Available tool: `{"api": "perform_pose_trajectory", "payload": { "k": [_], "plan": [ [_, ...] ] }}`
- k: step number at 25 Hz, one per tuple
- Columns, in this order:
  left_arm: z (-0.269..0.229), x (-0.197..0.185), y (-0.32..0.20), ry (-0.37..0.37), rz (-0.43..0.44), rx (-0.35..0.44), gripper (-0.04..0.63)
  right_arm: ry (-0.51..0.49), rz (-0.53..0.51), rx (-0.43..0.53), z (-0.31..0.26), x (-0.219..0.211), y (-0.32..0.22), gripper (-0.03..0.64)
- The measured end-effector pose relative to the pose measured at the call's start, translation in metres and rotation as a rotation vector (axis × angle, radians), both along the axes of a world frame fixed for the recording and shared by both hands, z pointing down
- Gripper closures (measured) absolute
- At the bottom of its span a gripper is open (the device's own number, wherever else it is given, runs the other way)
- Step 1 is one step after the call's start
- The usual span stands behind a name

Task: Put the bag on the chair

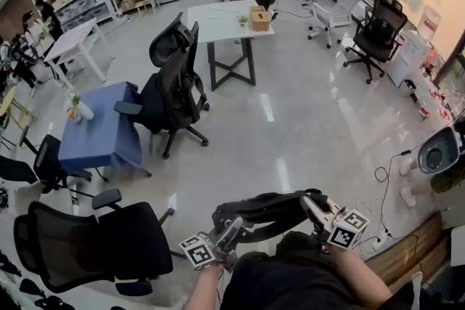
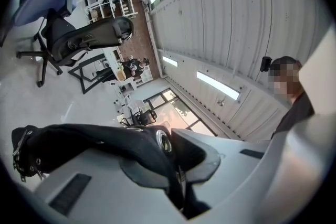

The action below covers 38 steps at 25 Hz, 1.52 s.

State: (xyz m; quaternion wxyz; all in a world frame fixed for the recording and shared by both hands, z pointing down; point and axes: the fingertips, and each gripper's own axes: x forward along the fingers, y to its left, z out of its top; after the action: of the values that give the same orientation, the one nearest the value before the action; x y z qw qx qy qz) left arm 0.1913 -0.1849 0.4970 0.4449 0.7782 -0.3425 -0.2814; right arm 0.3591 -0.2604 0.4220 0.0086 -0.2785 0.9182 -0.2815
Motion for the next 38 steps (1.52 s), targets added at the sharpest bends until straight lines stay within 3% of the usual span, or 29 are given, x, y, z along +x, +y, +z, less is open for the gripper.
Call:
{"api": "perform_pose_trajectory", "payload": {
  "k": [7,12,22,30,38],
  "plan": [
    [0.007,-0.055,0.013,0.027,-0.148,0.01,0.56,0.012,-0.164,-0.01,0.015,-0.064,-0.003,0.607],
    [0.011,-0.094,0.008,0.018,-0.309,0.005,0.56,0.032,-0.33,-0.009,0.025,-0.122,-0.036,0.607],
    [0.006,-0.158,-0.054,0.023,-0.664,-0.017,0.56,-0.011,-0.764,0.0,0.024,-0.247,-0.131,0.607],
    [-0.01,-0.207,-0.092,0.012,-0.928,-0.002,0.56,-0.051,-1.0,0.012,0.004,-0.339,-0.191,0.607],
    [-0.014,-0.238,-0.114,-0.003,-1.071,-0.05,0.56,-0.052,-1.162,0.027,0.01,-0.395,-0.214,0.607]
  ]
}}
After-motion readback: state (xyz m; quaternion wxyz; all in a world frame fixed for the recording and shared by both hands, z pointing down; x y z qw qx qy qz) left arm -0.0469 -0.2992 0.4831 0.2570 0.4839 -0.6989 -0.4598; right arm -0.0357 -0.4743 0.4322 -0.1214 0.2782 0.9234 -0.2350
